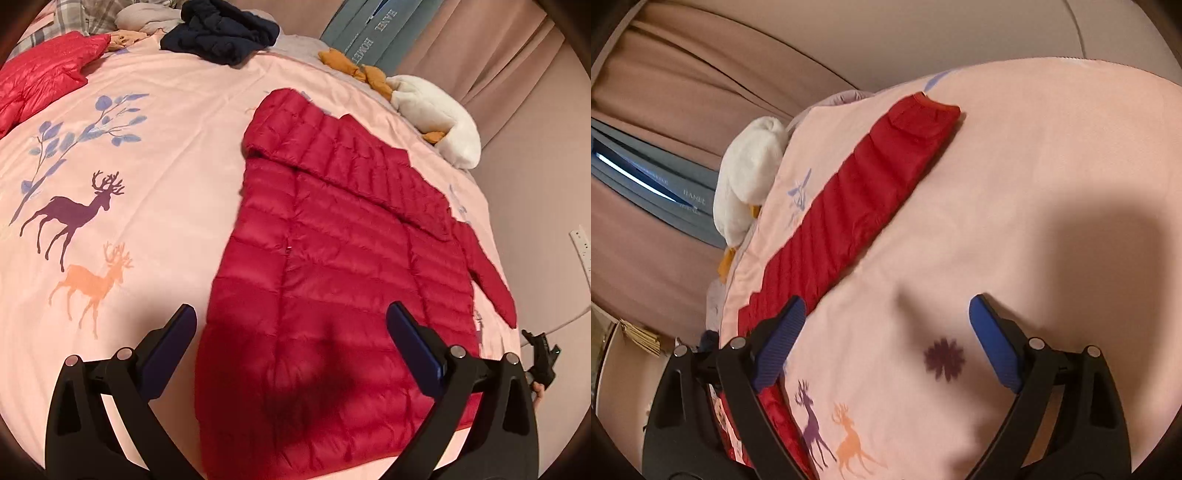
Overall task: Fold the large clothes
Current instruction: 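Move the right tool over the jacket to the other sleeve cuff, then grasp the sleeve cuff with the right tool, fold it across, release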
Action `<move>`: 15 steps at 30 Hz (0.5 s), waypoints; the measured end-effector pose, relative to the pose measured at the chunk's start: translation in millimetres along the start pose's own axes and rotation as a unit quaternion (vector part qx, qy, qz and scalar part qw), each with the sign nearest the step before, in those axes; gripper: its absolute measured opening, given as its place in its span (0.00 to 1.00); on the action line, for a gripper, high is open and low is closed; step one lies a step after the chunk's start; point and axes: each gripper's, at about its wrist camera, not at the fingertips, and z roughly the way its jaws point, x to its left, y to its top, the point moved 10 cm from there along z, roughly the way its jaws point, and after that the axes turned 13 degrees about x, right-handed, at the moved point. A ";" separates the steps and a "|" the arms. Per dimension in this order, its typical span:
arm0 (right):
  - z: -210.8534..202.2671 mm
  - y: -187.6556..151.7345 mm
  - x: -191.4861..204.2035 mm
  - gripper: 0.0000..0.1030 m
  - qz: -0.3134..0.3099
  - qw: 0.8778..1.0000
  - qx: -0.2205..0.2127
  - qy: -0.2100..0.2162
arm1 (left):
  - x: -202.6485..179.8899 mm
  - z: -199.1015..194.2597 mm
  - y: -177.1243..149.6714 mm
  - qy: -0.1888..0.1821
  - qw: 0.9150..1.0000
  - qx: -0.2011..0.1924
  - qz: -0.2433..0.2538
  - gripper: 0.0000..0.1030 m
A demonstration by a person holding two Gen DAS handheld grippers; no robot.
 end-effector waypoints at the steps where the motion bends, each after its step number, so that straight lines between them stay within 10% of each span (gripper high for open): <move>1: 1.9 3.3 1.7 0.89 -0.001 1.000 -0.002 0.001 | -2.7 -3.1 0.0 -0.002 1.000 -0.004 -0.002 0.99; 15: 45.2 76.5 3.7 0.84 0.052 0.997 -0.052 0.026 | -53.7 -11.6 -7.3 -0.006 0.999 -0.008 0.032 0.99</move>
